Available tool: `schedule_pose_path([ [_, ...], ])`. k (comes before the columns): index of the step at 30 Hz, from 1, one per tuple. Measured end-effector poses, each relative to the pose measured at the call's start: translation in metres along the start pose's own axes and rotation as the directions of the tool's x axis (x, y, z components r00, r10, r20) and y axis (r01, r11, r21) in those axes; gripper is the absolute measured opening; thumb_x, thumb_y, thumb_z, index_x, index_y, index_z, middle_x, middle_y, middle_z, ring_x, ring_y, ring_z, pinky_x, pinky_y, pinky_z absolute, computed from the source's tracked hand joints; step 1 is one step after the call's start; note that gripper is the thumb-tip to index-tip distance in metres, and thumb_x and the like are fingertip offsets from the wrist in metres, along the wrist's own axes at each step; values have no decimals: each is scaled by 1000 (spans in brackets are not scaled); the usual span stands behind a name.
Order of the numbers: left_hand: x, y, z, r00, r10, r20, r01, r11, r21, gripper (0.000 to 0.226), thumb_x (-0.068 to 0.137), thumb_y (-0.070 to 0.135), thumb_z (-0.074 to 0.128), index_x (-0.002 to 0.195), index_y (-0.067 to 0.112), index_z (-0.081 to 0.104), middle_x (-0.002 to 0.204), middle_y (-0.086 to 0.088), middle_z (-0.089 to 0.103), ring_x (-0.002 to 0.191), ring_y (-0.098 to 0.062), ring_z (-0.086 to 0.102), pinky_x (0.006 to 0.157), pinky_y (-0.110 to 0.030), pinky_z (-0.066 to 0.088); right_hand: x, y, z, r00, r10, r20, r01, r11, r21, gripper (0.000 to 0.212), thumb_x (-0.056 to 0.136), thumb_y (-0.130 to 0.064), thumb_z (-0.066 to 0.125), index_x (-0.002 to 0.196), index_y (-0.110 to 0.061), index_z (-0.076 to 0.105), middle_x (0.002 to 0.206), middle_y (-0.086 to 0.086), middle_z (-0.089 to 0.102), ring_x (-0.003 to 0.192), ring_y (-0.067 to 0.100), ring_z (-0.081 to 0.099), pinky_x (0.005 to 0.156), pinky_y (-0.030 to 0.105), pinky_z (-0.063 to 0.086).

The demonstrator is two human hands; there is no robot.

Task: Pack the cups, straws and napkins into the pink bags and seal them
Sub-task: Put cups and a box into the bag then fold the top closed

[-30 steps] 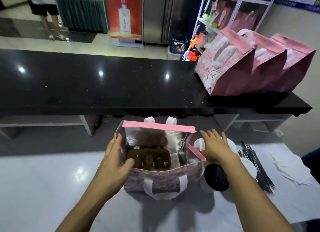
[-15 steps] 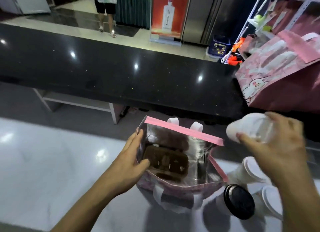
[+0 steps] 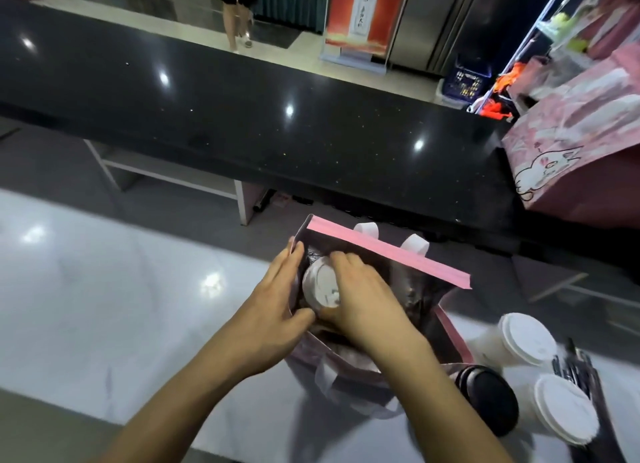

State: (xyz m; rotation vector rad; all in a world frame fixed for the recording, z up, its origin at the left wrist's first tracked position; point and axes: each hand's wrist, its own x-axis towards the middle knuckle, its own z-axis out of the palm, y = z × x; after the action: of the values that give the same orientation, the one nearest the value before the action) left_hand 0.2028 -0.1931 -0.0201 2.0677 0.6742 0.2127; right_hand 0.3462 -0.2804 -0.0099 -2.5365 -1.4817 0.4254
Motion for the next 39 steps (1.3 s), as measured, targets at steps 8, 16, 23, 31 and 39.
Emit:
schedule_pose_path([
  [8, -2, -2, 2, 1000, 15, 0, -15, 1000, 6, 90, 80, 36, 45, 158, 38, -2, 161, 31, -12, 140, 22, -7, 120, -28, 25, 23, 0, 30, 986, -7, 169, 21, 996, -82, 66, 81, -27, 76, 135, -13, 42, 133, 14, 40, 113, 42, 58, 89, 42, 49],
  [16, 0, -3, 3, 999, 43, 25, -43, 999, -1, 90, 87, 28, 53, 158, 38, -3, 160, 31, -14, 142, 19, -8, 121, -34, 25, 32, -1, 38, 960, 53, 276, -23, 994, -109, 76, 84, -30, 74, 147, -14, 35, 142, 14, 36, 124, 41, 52, 99, 44, 47],
  [23, 7, -4, 4, 996, 92, 20, -93, 995, 35, 86, 88, 35, 49, 158, 38, -1, 162, 28, -12, 149, 6, -1, 120, -30, 25, -46, 28, -22, 981, -47, -188, 98, 958, 270, 44, 95, -32, 63, 138, -24, 56, 132, -8, 59, 120, 8, 56, 103, 26, 44],
  [31, 14, -5, 5, 991, 117, 66, -123, 989, 85, 85, 96, 24, 54, 158, 36, -3, 162, 25, -15, 151, -3, 2, 116, -23, 16, -141, 140, 12, 744, 609, -275, -569, 793, 218, 54, 93, -21, 62, 145, -21, 47, 141, 10, 50, 126, 33, 47, 105, 41, 38],
  [39, 15, -7, 2, 986, 139, 92, -146, 986, 81, 86, 97, 27, 53, 157, 39, -6, 160, 28, -18, 152, -4, 2, 121, -33, 21, -151, 143, 51, 716, 692, -91, -681, 721, 130, 66, 80, -38, 75, 140, -33, 46, 143, 5, 46, 122, 35, 53, 96, 43, 47],
])
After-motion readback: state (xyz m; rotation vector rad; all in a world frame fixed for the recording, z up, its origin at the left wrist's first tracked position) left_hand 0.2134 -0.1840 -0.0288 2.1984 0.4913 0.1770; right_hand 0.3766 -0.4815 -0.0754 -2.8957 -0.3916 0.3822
